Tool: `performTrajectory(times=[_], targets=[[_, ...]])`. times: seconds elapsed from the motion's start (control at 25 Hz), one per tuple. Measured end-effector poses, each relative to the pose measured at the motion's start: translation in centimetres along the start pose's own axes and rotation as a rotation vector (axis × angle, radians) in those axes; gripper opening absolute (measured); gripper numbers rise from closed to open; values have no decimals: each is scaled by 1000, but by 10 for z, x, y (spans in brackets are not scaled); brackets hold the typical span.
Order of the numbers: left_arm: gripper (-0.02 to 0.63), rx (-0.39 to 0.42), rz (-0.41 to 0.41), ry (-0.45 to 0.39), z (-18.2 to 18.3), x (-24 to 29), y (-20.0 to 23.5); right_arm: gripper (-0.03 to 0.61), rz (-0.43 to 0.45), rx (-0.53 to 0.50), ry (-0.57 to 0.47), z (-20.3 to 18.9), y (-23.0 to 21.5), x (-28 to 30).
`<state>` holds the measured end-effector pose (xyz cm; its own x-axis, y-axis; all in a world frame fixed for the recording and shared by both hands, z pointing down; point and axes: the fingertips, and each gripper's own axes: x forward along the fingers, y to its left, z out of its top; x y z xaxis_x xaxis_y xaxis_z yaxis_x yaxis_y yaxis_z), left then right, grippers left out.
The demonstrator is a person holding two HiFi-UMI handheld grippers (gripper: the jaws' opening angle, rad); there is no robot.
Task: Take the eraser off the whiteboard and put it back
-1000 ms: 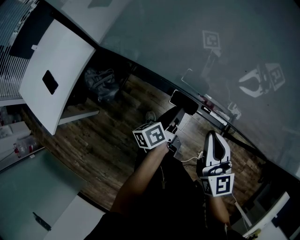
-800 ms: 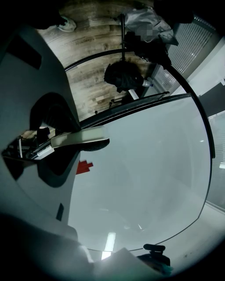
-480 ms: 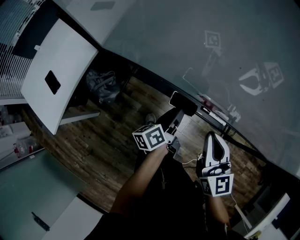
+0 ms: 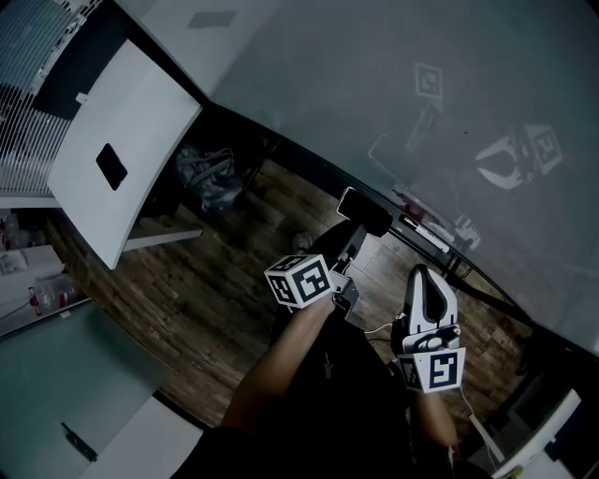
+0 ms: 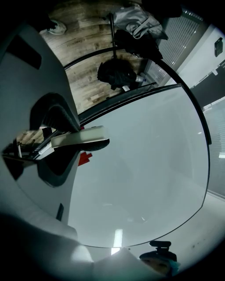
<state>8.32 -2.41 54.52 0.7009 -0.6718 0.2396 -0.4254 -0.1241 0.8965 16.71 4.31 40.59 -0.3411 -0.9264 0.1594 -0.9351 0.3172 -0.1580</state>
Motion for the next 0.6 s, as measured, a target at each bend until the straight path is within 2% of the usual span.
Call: performTrajectory(times=[0.6], targets=[[118, 121, 9, -31, 6, -20, -27, 15, 10, -10, -48, 15, 5, -17]])
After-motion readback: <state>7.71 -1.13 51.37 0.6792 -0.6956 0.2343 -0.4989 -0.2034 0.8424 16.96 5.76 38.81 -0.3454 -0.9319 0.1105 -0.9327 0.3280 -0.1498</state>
